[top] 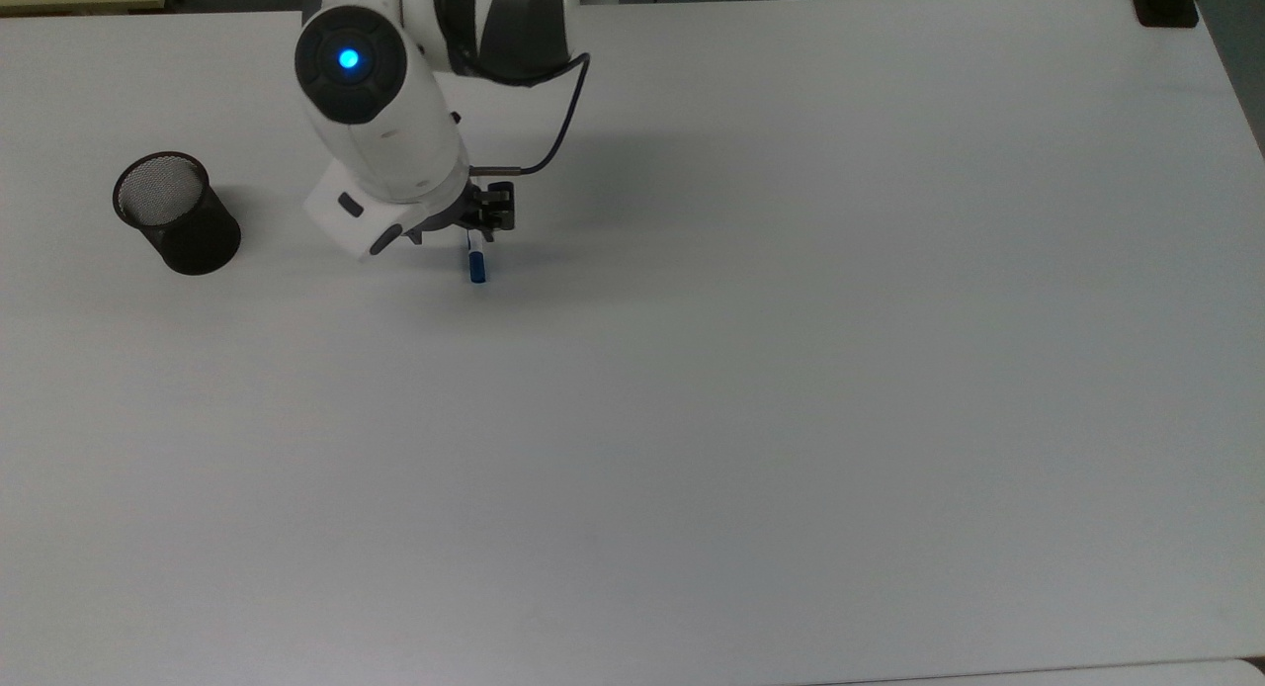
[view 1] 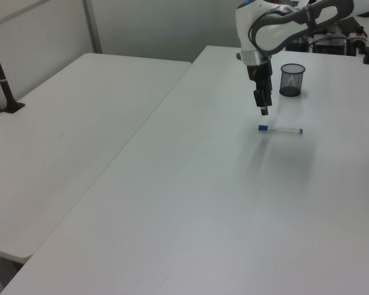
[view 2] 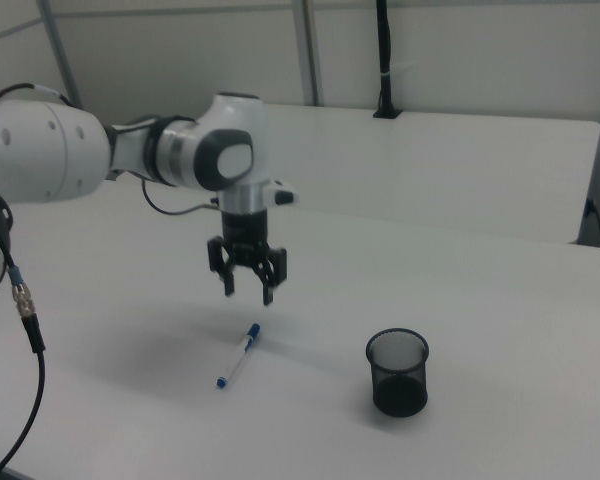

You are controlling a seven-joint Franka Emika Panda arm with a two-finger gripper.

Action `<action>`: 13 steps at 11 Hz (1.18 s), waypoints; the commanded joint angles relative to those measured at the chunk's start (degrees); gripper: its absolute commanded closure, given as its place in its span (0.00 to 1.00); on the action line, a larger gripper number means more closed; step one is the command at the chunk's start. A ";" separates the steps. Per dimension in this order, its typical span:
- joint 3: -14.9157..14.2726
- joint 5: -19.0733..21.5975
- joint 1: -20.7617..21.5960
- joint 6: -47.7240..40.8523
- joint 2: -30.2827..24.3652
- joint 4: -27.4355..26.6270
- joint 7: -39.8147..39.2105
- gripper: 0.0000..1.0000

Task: Remove the marker
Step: 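Carry the marker away from the cup and lower it onto the table, then open the gripper, release the marker, and raise the arm away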

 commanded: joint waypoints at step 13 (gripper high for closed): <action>-1.72 -0.10 9.53 -10.82 -26.21 -2.16 10.00 0.00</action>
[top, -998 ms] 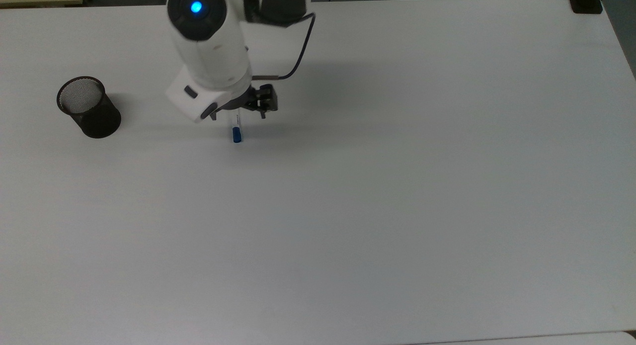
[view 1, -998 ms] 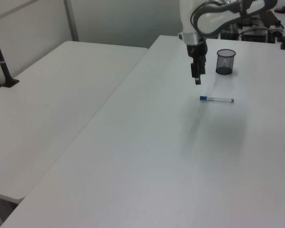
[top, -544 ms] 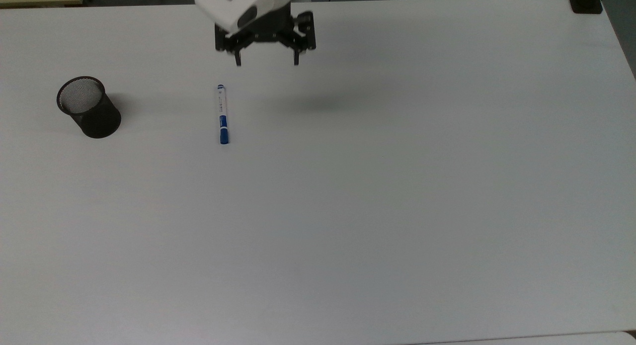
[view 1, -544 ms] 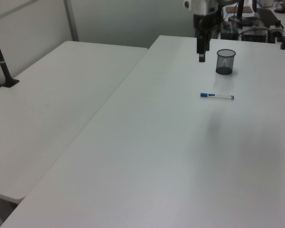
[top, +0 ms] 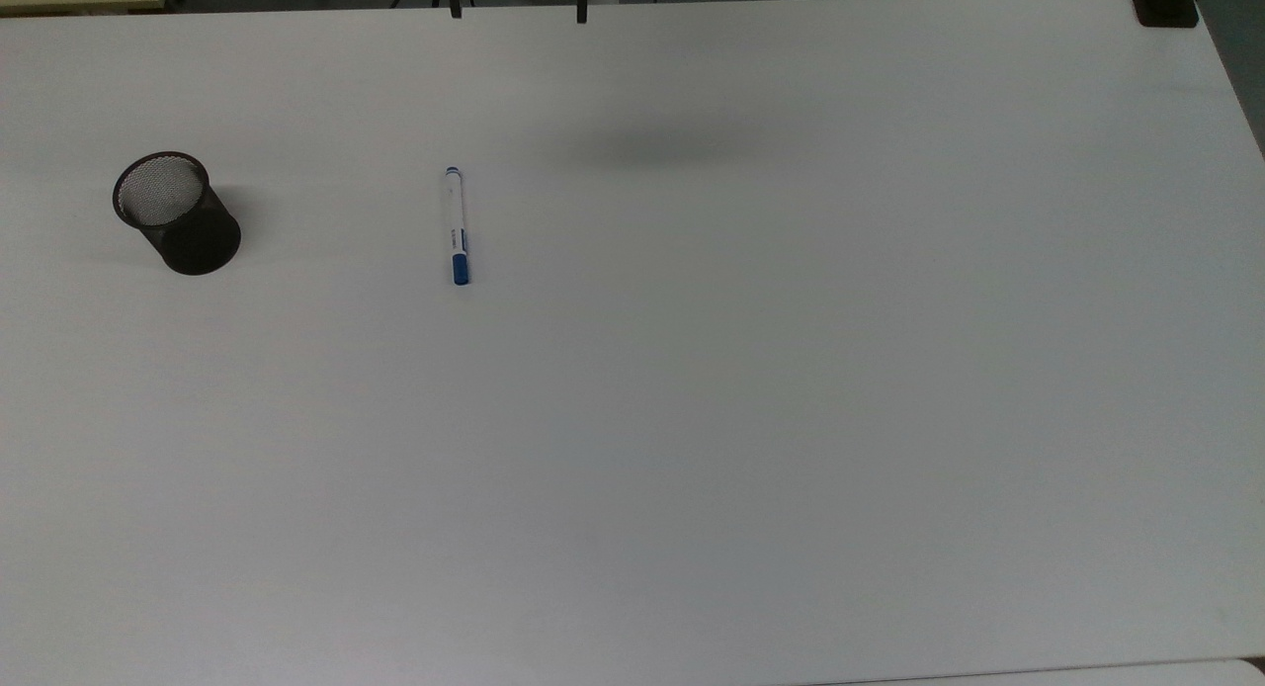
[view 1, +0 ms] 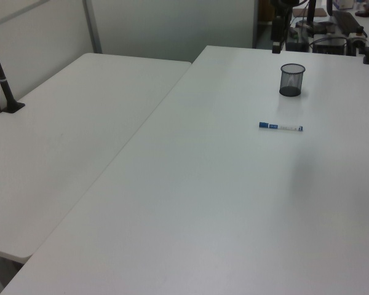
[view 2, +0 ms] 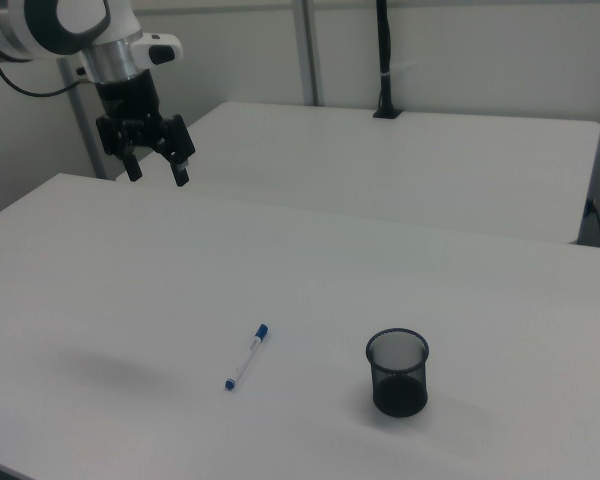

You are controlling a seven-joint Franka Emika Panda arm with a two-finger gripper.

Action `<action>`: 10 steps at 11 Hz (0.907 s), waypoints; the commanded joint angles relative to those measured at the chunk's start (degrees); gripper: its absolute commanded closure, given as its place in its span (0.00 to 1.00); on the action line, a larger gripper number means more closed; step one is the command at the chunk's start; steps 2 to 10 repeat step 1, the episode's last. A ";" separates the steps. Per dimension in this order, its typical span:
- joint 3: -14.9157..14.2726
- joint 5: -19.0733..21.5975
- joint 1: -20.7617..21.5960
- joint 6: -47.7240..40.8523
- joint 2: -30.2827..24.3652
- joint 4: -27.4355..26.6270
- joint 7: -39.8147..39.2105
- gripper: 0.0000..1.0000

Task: Remove the marker
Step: 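Open the gripper, release the marker, and raise the arm away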

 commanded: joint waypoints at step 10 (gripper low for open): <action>-0.75 -0.02 0.51 -0.07 -1.62 -2.53 1.26 0.00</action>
